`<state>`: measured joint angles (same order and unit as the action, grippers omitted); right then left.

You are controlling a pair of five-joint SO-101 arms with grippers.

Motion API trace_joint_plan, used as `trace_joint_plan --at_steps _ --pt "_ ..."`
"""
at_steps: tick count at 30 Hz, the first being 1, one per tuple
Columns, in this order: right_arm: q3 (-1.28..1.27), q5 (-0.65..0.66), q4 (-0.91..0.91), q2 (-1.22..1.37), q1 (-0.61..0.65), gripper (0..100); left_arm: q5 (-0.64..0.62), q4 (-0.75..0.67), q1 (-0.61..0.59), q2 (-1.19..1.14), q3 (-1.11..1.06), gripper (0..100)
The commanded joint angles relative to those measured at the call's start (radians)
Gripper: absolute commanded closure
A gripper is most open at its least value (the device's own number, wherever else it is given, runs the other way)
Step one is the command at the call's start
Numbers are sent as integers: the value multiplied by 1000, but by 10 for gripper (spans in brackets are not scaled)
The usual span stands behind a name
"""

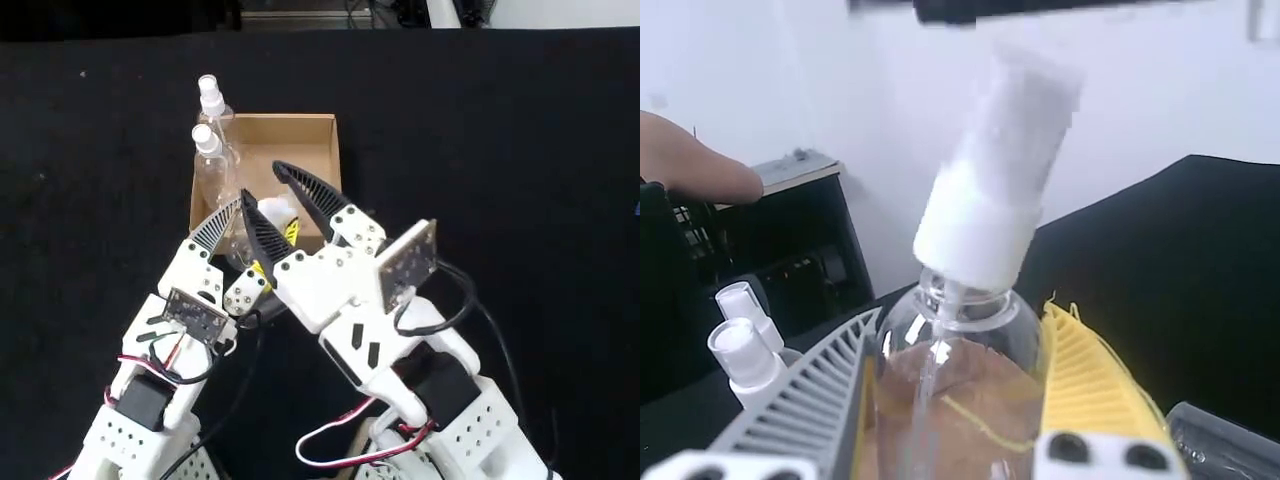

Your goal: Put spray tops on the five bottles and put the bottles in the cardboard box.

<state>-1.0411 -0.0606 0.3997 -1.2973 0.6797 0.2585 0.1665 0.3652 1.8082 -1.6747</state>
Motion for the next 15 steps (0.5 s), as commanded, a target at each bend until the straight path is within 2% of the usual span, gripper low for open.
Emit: trace_joint_plan --at_steps 1,8,15 --pt "44 2 17 -19 11 860 8 -23 -12 17 -24 938" --pt "68 2 21 -45 -14 860 8 -23 -15 17 -24 938" --pt "185 2 222 -202 -256 861 8 -23 -15 15 -24 938"
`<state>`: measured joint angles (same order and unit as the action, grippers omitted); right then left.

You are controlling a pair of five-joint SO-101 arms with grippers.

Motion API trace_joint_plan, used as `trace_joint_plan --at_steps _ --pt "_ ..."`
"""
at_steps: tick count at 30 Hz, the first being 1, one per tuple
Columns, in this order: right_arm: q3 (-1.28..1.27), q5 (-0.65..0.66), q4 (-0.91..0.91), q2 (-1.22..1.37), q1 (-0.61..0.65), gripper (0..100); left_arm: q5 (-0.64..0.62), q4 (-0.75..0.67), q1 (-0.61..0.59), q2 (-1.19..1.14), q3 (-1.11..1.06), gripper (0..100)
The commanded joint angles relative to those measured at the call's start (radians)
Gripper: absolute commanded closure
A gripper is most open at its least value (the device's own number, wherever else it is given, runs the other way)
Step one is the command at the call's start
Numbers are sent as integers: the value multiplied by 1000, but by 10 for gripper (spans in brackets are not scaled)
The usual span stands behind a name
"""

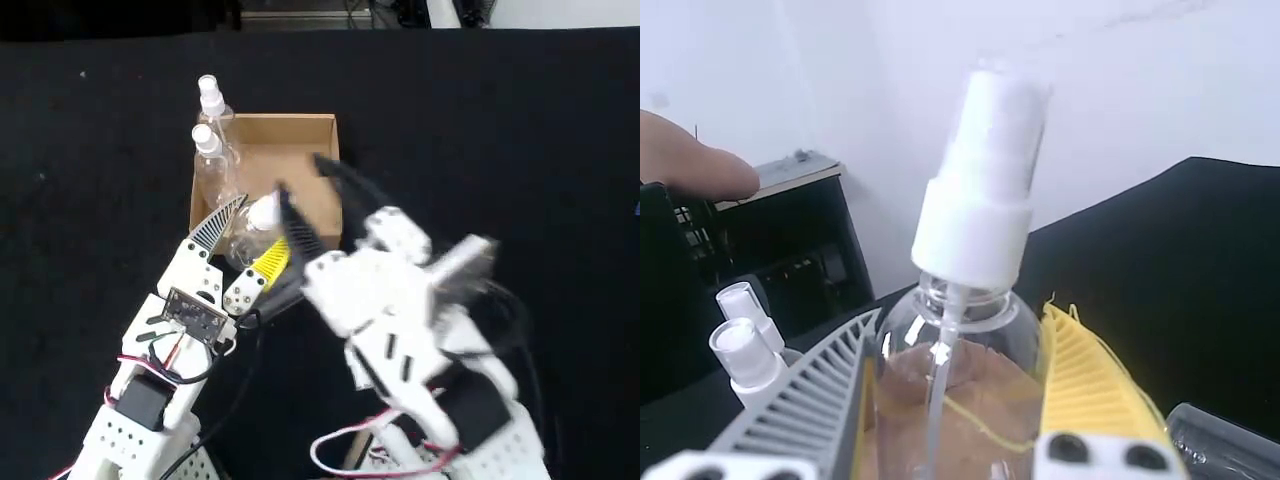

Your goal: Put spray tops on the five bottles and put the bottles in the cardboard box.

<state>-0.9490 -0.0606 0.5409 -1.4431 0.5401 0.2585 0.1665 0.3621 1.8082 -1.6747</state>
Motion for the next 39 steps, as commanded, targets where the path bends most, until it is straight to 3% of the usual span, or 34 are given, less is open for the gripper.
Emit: trace_joint_plan --at_steps 1,9,16,20,24,28,30,32,39 --pt "107 2 106 -64 -157 861 8 -23 -12 15 -24 938" --pt "117 6 149 10 -448 861 8 -21 -12 15 -24 938" --pt "-22 0 190 127 -707 861 8 -26 -12 15 -24 938" --pt "-162 0 147 147 -727 861 3 -26 -15 15 -24 938" --pt "-364 0 -31 145 -721 861 -11 -86 -88 15 -24 938" --pt "-501 0 -183 145 -721 861 -226 -226 -266 15 -24 937" --pt "-503 0 -184 145 -715 861 -365 -270 -335 14 -22 934" --pt "-504 0 -184 145 -698 861 -428 -285 -380 14 -19 934" --pt "-509 0 -184 145 -674 861 -371 -276 -441 -21 90 934"
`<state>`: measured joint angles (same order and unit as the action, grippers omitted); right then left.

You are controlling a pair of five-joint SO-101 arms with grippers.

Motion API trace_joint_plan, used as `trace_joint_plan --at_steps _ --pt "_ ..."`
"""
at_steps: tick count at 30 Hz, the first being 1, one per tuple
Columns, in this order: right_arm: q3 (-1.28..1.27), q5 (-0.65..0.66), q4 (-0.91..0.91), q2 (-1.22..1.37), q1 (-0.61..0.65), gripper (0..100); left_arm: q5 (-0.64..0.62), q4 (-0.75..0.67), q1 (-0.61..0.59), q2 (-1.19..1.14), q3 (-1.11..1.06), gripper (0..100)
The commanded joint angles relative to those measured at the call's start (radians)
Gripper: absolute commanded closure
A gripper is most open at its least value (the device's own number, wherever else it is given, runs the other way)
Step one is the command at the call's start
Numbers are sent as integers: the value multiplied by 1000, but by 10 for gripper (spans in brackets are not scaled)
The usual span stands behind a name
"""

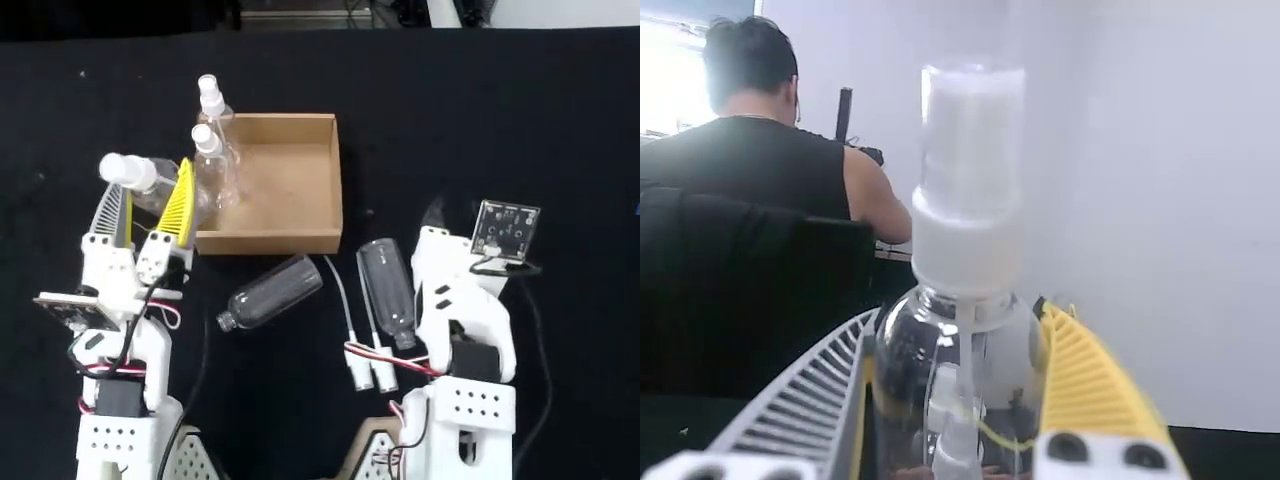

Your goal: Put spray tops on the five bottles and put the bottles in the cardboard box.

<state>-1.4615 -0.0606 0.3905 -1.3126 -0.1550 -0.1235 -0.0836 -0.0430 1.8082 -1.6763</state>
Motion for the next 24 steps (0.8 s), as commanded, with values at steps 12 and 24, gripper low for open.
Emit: trace_joint_plan --at_steps 12,24 --pt "1 5 -34 22 15 861 2 -37 -10 -707 438 938" --pt "-12 6 -37 16 15 861 3 -370 84 -758 199 939"
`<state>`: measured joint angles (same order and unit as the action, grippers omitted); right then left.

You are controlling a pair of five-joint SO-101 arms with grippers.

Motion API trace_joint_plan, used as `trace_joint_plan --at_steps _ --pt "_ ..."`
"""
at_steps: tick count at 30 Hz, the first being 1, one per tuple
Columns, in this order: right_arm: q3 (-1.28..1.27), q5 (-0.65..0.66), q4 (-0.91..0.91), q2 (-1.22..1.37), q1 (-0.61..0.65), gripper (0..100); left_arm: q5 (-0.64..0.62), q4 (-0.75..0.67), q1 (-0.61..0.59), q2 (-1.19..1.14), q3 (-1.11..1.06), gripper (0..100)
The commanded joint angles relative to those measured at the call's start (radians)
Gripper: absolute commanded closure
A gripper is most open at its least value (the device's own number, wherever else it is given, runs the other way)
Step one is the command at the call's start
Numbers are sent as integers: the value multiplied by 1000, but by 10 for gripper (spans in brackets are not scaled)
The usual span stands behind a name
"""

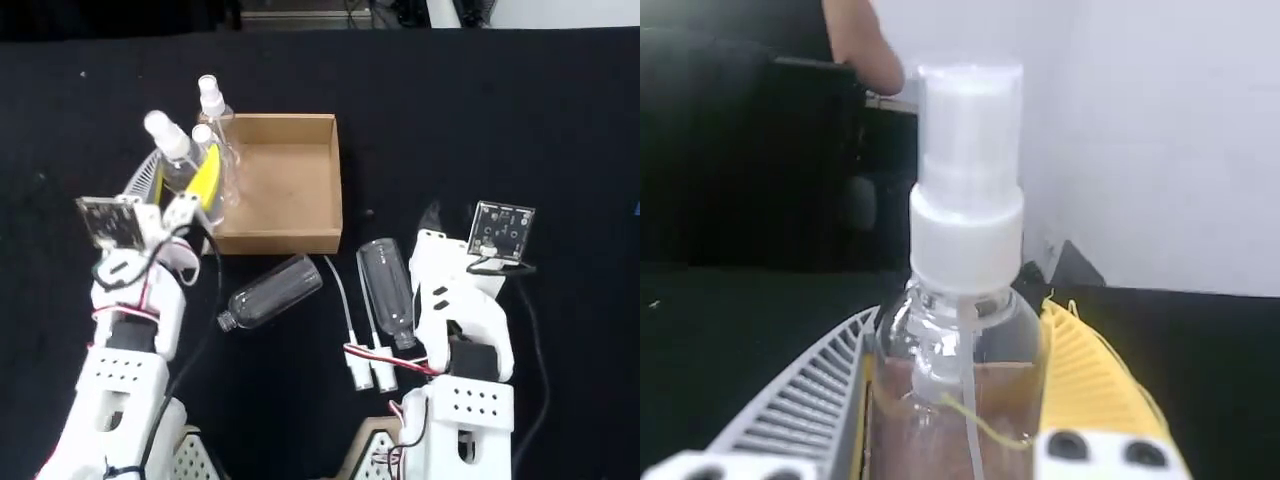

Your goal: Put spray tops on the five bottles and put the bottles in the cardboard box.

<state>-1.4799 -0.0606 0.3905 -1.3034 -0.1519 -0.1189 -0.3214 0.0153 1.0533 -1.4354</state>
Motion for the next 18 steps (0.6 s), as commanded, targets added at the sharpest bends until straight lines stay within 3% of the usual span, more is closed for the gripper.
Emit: trace_joint_plan --at_steps 1,9,15,18 --pt "7 6 -37 7 12 861 -2 -121 22 -3 -50 939" --pt "7 3 -35 7 14 861 -3 -117 21 -18 -24 939" --pt "5 3 -34 7 14 861 -3 -124 16 -199 48 939" --pt "5 3 -34 7 14 861 -3 -233 13 -264 48 939"
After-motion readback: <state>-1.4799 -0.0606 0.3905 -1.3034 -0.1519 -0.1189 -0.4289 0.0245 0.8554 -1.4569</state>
